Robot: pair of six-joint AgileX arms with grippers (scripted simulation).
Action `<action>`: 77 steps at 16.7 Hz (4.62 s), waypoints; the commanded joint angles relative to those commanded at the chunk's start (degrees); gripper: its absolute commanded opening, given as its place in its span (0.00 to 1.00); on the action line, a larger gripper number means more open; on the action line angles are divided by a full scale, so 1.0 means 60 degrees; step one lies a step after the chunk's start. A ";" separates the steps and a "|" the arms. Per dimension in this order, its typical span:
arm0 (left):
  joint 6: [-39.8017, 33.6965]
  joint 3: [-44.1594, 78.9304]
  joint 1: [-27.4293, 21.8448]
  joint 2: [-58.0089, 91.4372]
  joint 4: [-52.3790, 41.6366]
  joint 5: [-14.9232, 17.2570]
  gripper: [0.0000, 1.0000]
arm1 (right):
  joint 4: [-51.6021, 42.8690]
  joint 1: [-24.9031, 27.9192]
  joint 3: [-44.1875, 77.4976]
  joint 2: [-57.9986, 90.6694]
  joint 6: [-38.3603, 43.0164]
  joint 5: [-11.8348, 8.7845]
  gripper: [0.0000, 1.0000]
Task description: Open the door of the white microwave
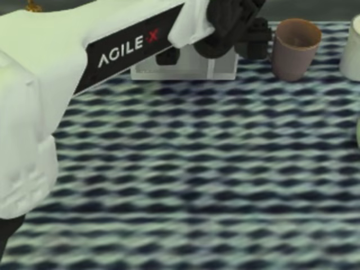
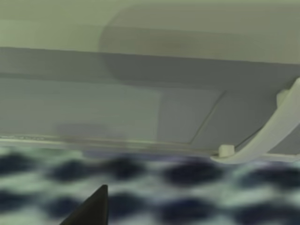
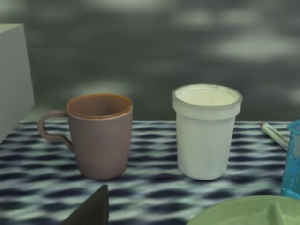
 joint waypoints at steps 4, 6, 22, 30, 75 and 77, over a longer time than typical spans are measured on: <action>0.0028 -0.0005 0.0050 0.0028 0.0045 0.0025 1.00 | 0.0000 0.0000 0.0000 0.0000 0.0000 0.0000 1.00; 0.0151 0.0245 0.0157 0.0398 0.0274 0.0093 1.00 | 0.0000 0.0000 0.0000 0.0000 0.0000 0.0000 1.00; 0.0600 0.1052 0.0644 0.1956 0.1154 0.0388 0.47 | 0.0000 0.0000 0.0000 0.0000 0.0000 0.0000 1.00; 0.0600 0.1052 0.0644 0.1956 0.1154 0.0388 0.00 | 0.0000 0.0000 0.0000 0.0000 0.0000 0.0000 1.00; 0.0675 -0.1464 0.0324 0.0496 0.2301 0.0444 0.00 | 0.0000 0.0000 0.0000 0.0000 0.0000 0.0000 1.00; 0.0805 -0.1669 0.0340 0.0400 0.2406 0.0496 0.00 | 0.0000 0.0000 0.0000 0.0000 0.0000 0.0000 1.00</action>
